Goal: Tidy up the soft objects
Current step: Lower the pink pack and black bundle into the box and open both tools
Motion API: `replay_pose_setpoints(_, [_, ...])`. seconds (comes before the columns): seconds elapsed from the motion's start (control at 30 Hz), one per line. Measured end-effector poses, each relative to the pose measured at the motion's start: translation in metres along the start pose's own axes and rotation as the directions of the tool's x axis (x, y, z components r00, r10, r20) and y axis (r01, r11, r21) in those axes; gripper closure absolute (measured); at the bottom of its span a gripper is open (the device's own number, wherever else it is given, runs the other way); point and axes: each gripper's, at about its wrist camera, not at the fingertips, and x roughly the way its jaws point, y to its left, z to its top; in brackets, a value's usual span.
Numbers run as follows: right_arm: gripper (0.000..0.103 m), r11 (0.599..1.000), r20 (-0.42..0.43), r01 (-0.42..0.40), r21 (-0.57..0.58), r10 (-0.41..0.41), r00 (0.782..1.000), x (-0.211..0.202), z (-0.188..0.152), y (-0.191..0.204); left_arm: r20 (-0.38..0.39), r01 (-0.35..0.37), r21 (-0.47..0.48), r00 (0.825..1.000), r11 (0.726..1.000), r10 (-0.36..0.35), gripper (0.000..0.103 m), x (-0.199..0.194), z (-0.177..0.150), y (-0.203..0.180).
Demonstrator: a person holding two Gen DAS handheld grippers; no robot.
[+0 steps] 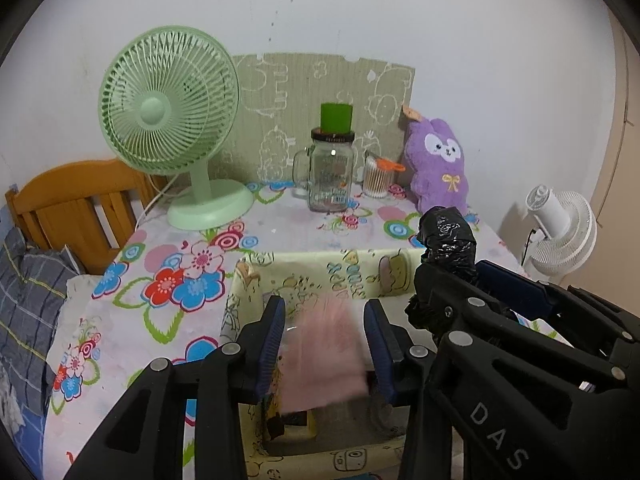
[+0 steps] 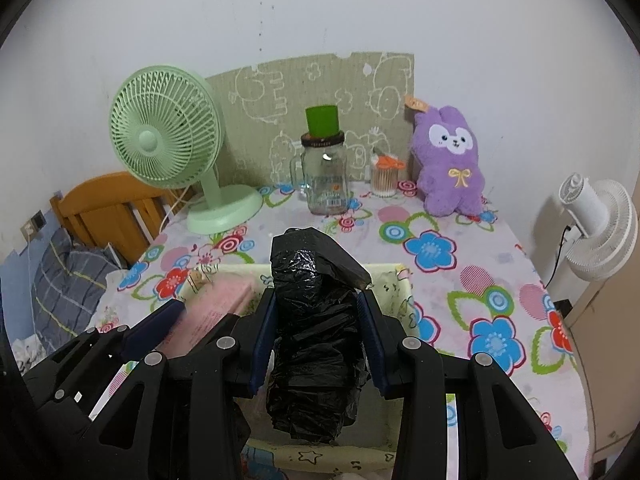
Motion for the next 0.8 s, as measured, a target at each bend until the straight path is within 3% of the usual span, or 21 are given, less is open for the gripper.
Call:
replay_pose_setpoints(0.23, [0.059,1.0,-0.043,-0.025,-0.005,0.025,0.999,0.015,-0.009,0.005,-0.038,-0.026,-0.003,0.999,1.0,0.026,0.037,0.009,-0.008,0.006])
replay_pose_setpoints(0.53, [0.059,0.999,-0.074,-0.038,0.002,0.038,0.997,0.024,-0.016,0.007,-0.062,-0.037,0.011,0.997,0.999,0.038,0.033,0.014,-0.014,0.009])
replay_pose_setpoints(0.8, [0.056,0.999,-0.087,-0.052,0.014,0.053,0.995,0.024,-0.017,0.004,-0.071,-0.014,0.014,0.997,1.0,0.015,0.023,0.013,-0.014,0.006])
